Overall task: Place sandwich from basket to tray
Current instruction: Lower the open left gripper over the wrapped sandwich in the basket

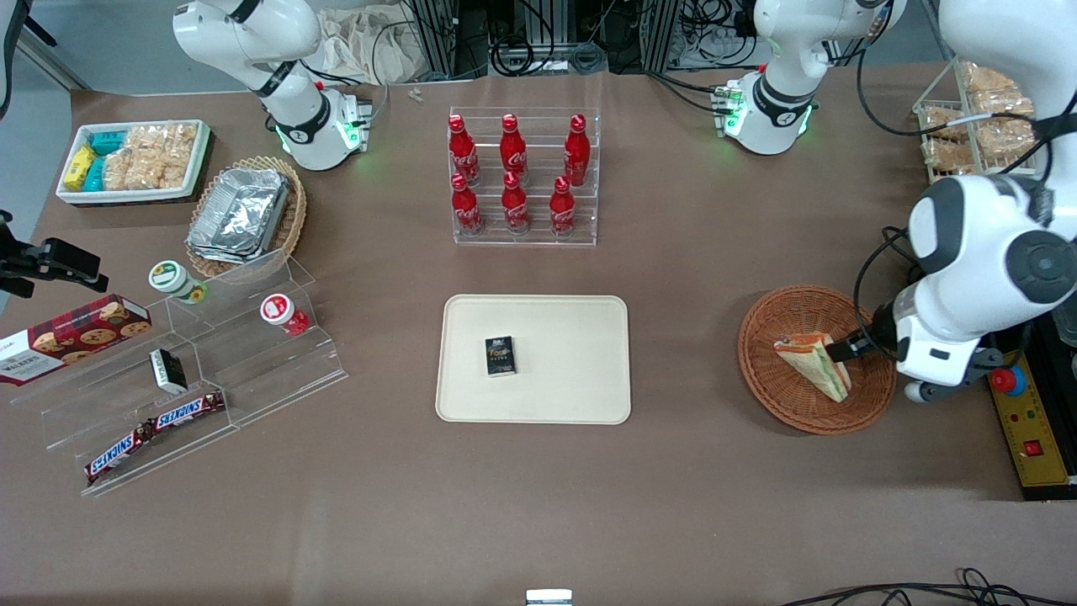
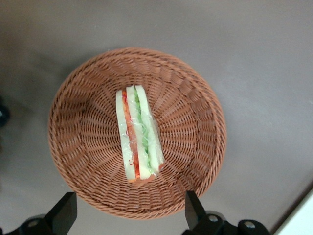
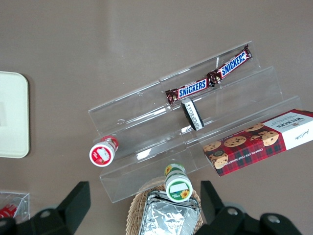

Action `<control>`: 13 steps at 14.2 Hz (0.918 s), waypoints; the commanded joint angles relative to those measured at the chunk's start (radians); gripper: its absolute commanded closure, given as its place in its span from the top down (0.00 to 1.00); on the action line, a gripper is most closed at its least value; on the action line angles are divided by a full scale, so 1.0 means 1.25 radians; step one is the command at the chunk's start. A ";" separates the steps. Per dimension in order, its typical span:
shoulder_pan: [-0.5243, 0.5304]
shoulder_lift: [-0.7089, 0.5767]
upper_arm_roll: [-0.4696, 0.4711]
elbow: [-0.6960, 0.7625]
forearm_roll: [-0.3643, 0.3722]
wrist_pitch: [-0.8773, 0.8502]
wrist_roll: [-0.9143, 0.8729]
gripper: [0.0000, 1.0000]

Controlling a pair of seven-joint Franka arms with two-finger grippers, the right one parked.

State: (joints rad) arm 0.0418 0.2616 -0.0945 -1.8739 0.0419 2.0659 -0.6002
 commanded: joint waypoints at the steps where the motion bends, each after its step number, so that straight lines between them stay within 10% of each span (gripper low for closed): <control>1: -0.004 0.023 -0.002 -0.008 0.041 0.019 -0.109 0.99; 13: 0.030 0.107 -0.001 -0.078 0.051 0.163 -0.136 0.99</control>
State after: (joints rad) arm 0.0500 0.4038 -0.0919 -1.9134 0.0880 2.2033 -0.7533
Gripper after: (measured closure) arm 0.009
